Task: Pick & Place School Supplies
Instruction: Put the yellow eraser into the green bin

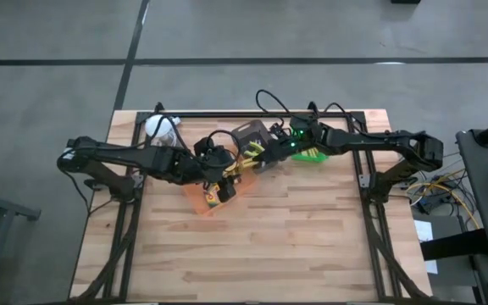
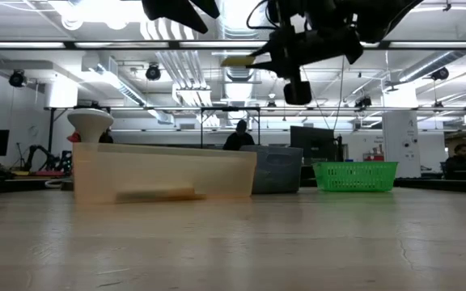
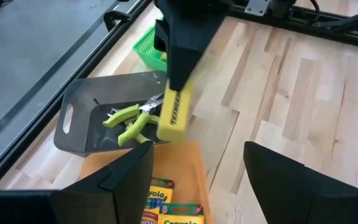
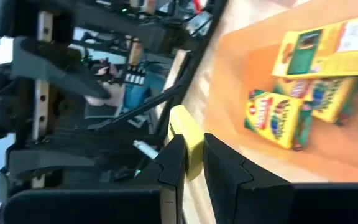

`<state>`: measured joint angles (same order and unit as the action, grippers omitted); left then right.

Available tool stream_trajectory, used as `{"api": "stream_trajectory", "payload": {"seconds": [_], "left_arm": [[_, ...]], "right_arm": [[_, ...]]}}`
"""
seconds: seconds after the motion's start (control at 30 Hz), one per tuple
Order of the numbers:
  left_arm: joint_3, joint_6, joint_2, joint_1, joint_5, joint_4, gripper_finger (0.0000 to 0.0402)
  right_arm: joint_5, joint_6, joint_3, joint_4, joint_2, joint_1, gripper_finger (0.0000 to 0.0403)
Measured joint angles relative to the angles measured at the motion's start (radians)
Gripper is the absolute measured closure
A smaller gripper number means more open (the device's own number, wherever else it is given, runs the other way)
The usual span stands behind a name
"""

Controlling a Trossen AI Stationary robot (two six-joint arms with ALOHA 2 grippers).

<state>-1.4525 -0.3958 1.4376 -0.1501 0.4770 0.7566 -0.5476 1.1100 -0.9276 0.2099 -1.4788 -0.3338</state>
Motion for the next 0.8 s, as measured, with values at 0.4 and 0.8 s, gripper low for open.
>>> {"api": "stream_trajectory", "payload": {"seconds": [0.4, 0.8], "left_arm": [[0.0, -0.005, 0.0, 0.0, 0.0, 0.014, 0.0147], [0.0, -0.006, 0.0, 0.0, 0.0, 0.019, 0.0147]], "right_arm": [[0.0, -0.096, 0.0, -0.264, 0.068, -0.13, 0.036], [0.206, -0.229, 0.0, -0.709, 0.261, -0.314, 0.036]]}}
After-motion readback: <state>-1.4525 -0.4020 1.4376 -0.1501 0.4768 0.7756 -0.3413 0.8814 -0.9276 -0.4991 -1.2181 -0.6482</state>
